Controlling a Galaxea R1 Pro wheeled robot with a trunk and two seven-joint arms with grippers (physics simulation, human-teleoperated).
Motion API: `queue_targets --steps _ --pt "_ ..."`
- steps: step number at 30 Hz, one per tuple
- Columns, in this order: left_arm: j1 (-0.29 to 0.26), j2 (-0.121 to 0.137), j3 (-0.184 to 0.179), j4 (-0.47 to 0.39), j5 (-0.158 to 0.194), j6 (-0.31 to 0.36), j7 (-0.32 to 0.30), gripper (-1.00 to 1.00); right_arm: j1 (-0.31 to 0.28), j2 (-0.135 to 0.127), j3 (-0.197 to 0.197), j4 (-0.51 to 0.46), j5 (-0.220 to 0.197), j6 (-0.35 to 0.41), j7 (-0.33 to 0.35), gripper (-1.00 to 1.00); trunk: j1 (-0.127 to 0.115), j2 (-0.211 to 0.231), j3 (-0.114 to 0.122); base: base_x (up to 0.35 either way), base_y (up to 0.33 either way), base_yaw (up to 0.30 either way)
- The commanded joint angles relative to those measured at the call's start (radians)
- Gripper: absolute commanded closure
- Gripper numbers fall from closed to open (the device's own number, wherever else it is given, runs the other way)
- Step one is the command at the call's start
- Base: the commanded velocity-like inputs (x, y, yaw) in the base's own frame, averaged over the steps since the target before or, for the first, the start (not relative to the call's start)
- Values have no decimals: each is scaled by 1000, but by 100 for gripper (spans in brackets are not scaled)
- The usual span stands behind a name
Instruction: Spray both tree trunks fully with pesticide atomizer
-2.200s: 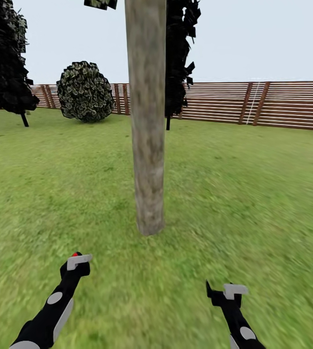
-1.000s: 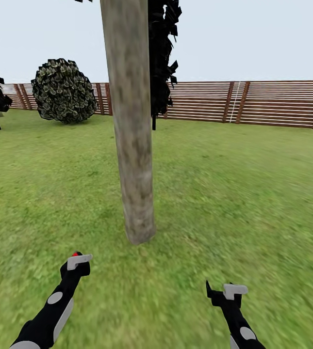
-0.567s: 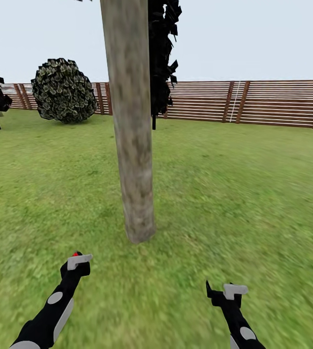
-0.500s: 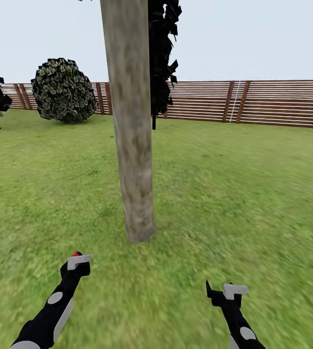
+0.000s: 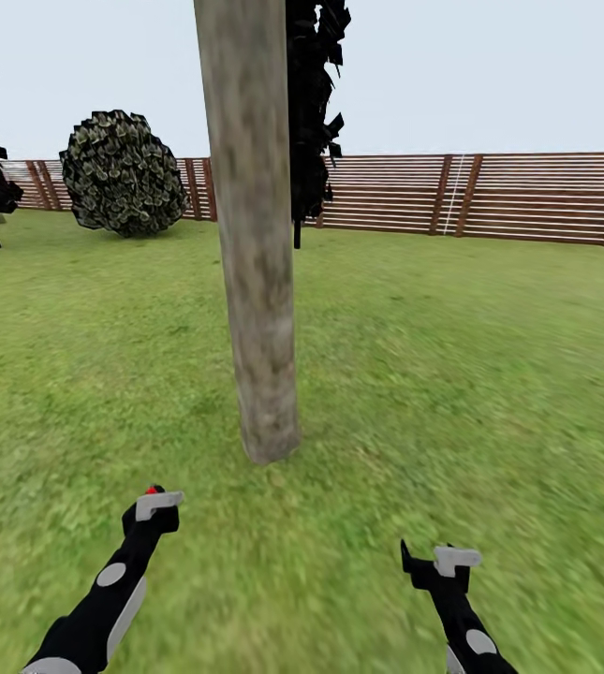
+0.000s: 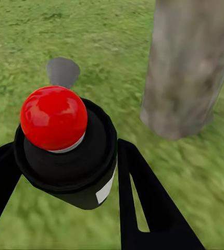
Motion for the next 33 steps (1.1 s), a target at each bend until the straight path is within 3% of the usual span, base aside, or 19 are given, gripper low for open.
queue_targets --steps 1,5,7,8,10,11,12,13,15,17,21,24,25,29,33 --pt "-1 1 -6 0 -3 1 0 100 -1 -1 0 -1 0 0 1 -100 4 -7 -3 0 0 0" --pt "-5 9 -81 -1 -48 8 -3 100 -20 -1 6 -2 10 2 8 -100 19 -35 -16 0 0 0" --pt "-6 11 -121 -2 -82 25 -9 100 -34 1 40 -3 54 4 16 -100 19 -35 -16 0 0 0" --pt "-6 11 -142 -2 -103 36 -23 100 -44 2 78 -6 93 5 34 -100 19 -35 -16 0 0 0" --pt "-5 10 -190 -1 -159 62 -92 100 -68 3 169 -15 182 12 102 -100 19 -35 -16 0 0 0" --pt "-5 8 -225 0 -208 90 -177 100 -89 5 215 -20 233 29 168 -100 19 -35 -16 0 0 0" --pt "-4 8 -233 0 -222 100 -206 100 -95 6 225 -21 244 38 188 -100 19 -35 -16 0 0 0" --pt "-4 8 -244 1 -245 127 -273 100 -106 7 240 -23 261 66 232 -100 19 -35 -16 0 0 0" --pt "-4 9 -257 9 -272 176 -398 100 -126 9 256 -27 279 129 324 -100 19 -35 -16 0 0 0" --pt "-8 18 -260 14 -284 209 -505 100 -162 10 265 -50 290 202 516 -100 19 -35 -16 0 0 0" --pt "-17 53 -260 12 -283 219 -588 100 -187 9 267 -122 293 224 678 -100 19 -35 -16 0 0 0" --pt "-20 97 -260 7 -287 223 -744 100 -192 8 267 -153 292 227 715 -100 19 -35 -16 0 0 0" --pt "-23 130 -260 5 -289 224 -834 100 -193 8 268 -160 292 228 723 -100 19 -35 -16 0 0 0" --pt "-39 159 -264 4 -305 224 -899 100 -193 8 269 -174 292 229 728 -100 19 -35 -16 0 0 0" --pt "-53 158 -267 6 -393 238 -939 100 -193 8 273 -179 294 229 729 -100 19 -35 -16 0 0 0"
